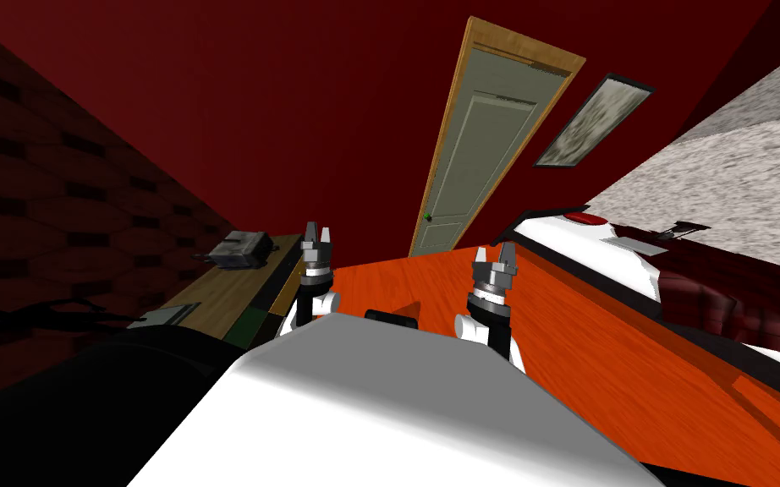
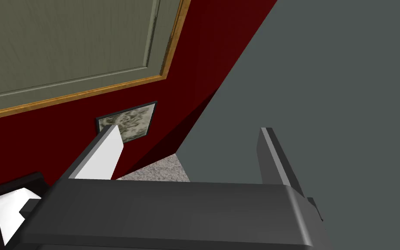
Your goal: Pull the door open
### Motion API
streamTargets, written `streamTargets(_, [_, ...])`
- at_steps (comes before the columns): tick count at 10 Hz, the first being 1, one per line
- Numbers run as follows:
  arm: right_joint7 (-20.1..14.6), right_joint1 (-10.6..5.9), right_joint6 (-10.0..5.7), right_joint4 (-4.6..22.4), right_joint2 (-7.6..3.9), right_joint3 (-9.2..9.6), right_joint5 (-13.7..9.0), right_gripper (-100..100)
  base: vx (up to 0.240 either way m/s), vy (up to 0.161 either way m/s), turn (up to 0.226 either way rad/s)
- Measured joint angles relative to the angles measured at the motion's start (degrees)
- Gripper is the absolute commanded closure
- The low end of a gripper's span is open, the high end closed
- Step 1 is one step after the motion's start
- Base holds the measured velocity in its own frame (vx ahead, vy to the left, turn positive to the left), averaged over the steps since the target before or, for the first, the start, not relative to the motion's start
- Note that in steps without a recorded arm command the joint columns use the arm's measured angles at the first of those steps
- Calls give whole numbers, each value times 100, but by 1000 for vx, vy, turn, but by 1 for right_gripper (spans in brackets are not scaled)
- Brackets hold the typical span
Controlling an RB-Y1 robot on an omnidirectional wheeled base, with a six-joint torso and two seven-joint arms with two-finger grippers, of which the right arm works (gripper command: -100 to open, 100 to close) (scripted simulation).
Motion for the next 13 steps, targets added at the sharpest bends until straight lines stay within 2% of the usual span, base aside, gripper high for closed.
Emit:
streamTargets(8, [892,-165,-136,680,-279,127,-23,-100,145,-31,32])
streamTargets(10, [1129,-160,-207,845,-324,176,-25,-100,109,-29,23])
streamTargets(13, [1432,-248,-250,1102,-381,213,-30,-100,91,-25,26])
